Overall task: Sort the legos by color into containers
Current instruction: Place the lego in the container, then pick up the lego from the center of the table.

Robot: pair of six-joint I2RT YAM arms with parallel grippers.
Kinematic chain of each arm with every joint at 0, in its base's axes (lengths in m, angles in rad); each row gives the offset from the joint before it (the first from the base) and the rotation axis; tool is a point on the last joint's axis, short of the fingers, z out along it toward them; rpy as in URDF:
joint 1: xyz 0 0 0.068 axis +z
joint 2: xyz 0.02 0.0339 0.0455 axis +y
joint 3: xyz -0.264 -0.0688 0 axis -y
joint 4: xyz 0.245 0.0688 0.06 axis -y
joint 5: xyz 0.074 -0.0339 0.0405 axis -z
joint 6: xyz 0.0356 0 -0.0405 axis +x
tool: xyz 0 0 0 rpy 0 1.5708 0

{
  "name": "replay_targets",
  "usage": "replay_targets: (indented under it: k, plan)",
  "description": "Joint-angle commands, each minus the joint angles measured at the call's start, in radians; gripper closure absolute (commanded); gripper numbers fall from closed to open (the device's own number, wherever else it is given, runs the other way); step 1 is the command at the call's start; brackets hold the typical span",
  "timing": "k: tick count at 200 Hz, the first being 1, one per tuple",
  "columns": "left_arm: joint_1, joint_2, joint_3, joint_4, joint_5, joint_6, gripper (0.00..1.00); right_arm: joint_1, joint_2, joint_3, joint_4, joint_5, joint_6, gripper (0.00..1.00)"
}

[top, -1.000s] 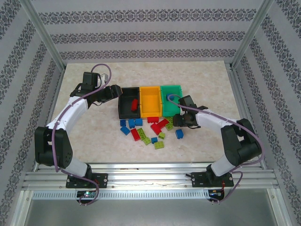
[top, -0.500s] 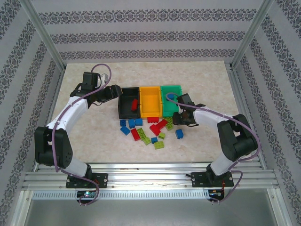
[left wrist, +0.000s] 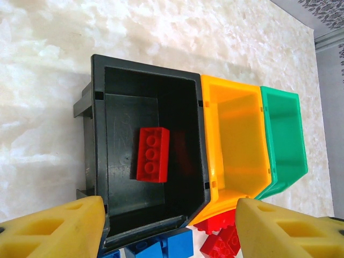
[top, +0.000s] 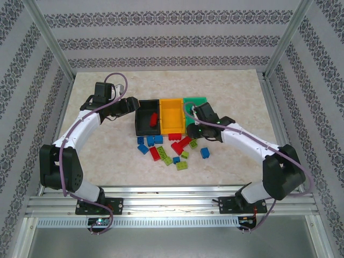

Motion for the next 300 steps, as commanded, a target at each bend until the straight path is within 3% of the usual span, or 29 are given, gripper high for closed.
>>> replay_targets:
  k: [1, 56, 140, 172, 232, 300]
  plan:
    - [0.008, 0.007, 0.012, 0.006, 0.0, 0.031, 0.35, 0.035, 0.1, 0.119, 0.005, -0.012, 0.008, 0.64]
    - [0.009, -0.007, 0.01, 0.008, -0.004, 0.03, 0.35, 0.05, 0.266, 0.317, -0.027, -0.002, -0.023, 0.47]
    - [0.008, 0.005, 0.014, 0.011, 0.013, 0.024, 0.35, 0.085, 0.034, -0.031, -0.042, 0.028, 0.014, 0.46]
    - [0.008, 0.006, 0.015, 0.008, 0.012, 0.025, 0.35, 0.095, 0.016, -0.099, 0.004, -0.031, 0.056, 0.46]
    - [0.008, 0.009, 0.015, 0.002, -0.006, 0.028, 0.34, 0.224, 0.223, 0.084, -0.026, -0.011, 0.012, 0.46]
    - [0.008, 0.009, 0.018, -0.001, -0.001, 0.032, 0.35, 0.248, 0.336, 0.124, -0.109, 0.138, -0.022, 0.46]
